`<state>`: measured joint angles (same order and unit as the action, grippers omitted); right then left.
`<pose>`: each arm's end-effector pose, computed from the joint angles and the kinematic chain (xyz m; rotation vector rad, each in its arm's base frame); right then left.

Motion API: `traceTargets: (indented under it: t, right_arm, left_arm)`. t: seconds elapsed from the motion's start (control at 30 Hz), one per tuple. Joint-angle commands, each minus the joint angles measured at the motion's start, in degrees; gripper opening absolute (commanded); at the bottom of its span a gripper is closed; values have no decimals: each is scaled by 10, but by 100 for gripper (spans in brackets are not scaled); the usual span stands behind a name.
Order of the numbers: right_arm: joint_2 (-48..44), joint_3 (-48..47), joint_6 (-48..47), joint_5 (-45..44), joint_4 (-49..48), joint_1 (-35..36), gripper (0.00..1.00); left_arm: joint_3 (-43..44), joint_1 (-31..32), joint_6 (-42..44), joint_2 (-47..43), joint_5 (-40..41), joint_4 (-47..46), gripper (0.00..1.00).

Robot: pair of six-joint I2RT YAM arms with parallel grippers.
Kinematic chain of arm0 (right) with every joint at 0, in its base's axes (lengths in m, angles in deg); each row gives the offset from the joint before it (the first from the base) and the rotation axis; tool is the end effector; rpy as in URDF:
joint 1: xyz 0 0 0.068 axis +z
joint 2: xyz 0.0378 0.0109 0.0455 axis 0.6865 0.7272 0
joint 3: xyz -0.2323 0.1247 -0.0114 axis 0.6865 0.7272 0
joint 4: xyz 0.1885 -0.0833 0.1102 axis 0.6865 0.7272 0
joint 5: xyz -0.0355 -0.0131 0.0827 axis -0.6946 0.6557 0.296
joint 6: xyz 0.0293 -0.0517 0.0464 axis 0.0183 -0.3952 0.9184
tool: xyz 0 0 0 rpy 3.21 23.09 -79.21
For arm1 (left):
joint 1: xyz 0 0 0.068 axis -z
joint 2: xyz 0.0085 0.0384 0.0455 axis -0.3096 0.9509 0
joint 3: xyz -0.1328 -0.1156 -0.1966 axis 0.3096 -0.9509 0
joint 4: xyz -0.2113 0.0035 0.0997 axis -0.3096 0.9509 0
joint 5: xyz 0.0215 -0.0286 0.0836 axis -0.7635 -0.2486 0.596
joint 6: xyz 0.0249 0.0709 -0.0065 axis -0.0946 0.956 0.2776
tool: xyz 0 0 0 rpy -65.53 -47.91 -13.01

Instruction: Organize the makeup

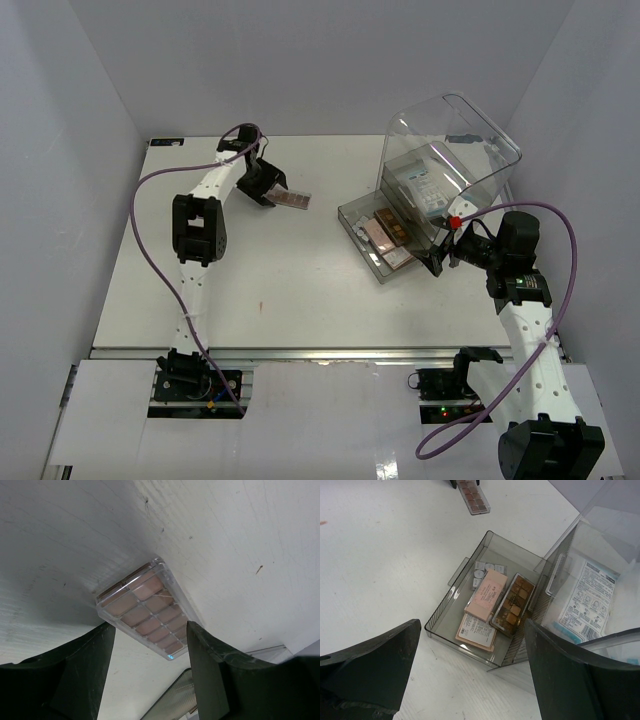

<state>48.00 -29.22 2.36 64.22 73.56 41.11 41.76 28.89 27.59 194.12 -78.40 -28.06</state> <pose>0.1720 0.0408 0.2979 -0.9681 1.5316 0.3841 0.4826 -0.1023 0.1396 -1.2130 2.6604 -0.4682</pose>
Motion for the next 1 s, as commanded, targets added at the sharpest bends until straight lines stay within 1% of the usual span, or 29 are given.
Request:
traceTargets:
  t: [0.0, 0.07, 0.1, 0.27, 0.37, 0.47, 0.6, 0.83, 0.97]
  right_arm:
    - [-7, -1, -4, 2, -23, -2, 90]
    - [-7, -1, -4, 2, -23, -2, 90]
    - [-8, 0, -4, 3, -23, -2, 90]
    - [-6, 0, -5, 3, -23, -2, 90]
    - [-5, 1, -4, 5, -23, -2, 90]
    - [-5, 1, -4, 6, -23, -2, 90]
    - [-4, 1, -4, 5, -23, -2, 90]
    - [0, 1, -5, 4, -23, -2, 90]
    - [3, 0, -6, 3, -22, -2, 90]
  left_arm:
    - [-73, -7, 86, -41, 1, -51, 74]
    - [-116, -5, 139, -91, -19, -104, 76]
    - [-150, -6, 180, -129, -27, -147, 76]
    - [-274, -6, 363, -256, -93, -304, 80]
    - [-306, -7, 431, -276, -56, -340, 81]
    - [-315, -6, 483, -260, -19, -359, 80]
    - [-283, -7, 526, -217, -16, -383, 76]
    - [-185, -2, 575, -139, -71, -425, 76]
    - [-168, 1, 578, -118, -98, -443, 76]
